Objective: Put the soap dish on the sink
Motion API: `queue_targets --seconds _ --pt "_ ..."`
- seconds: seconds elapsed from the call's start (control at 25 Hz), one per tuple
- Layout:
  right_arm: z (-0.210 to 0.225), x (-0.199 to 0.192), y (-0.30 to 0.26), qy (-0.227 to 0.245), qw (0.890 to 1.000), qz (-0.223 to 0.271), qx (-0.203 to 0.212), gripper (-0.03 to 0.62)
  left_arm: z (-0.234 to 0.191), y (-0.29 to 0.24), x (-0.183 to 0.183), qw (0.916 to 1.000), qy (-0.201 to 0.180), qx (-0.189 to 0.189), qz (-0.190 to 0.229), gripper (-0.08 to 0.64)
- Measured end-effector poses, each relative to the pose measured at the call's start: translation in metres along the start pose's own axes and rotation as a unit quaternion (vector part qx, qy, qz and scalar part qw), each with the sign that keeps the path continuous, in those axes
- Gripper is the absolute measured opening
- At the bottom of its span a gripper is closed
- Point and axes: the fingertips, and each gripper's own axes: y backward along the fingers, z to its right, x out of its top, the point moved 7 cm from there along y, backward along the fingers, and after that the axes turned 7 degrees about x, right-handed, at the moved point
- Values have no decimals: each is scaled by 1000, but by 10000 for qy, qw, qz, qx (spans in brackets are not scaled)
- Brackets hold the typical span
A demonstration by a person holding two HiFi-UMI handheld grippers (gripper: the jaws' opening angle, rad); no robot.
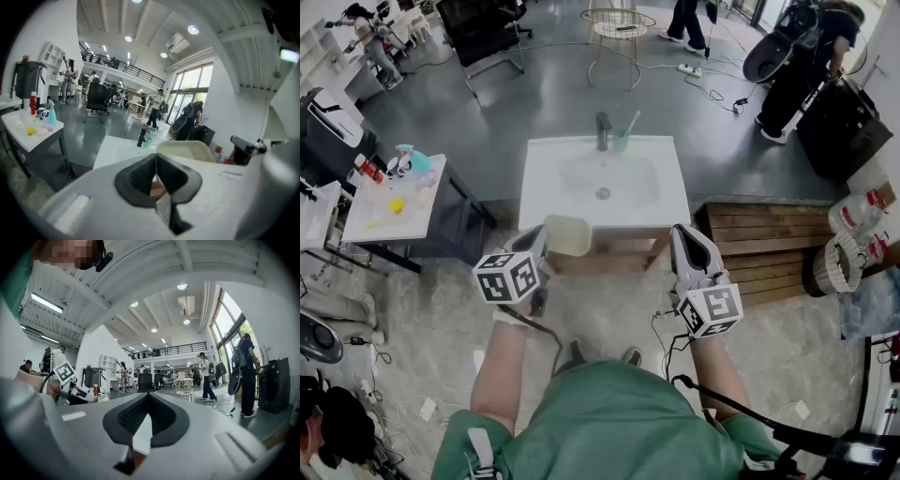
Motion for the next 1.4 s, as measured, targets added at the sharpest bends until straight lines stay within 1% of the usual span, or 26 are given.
queue_targets --seconds 0.24,0.4,0.6,0.8,1.16,1.4 --pt "-2 -5 0 -25 9999 -119 -40 -3 -5 1 -3 10000 33 -16 -44 6" --pt "-7 -5 -5 -169 9997 -96 -118 -3 -17 4 0 9999 90 -38 -44 6" --pt "-18 -5 -16 -205 9997 -26 -141 -3 -43 10 6 9998 175 -24 15 6" --pt "-35 -2 -34 -206 9995 -101 -235 -3 -73 14 15 9997 237 -63 80 6" --pt "-74 -5 -64 -296 9977 -235 -566 -3 -132 15 15 9988 379 -318 -61 6" --pt "-79 -19 -75 -446 9959 -348 -702 -3 -154 2 10 9978 523 -397 -127 6"
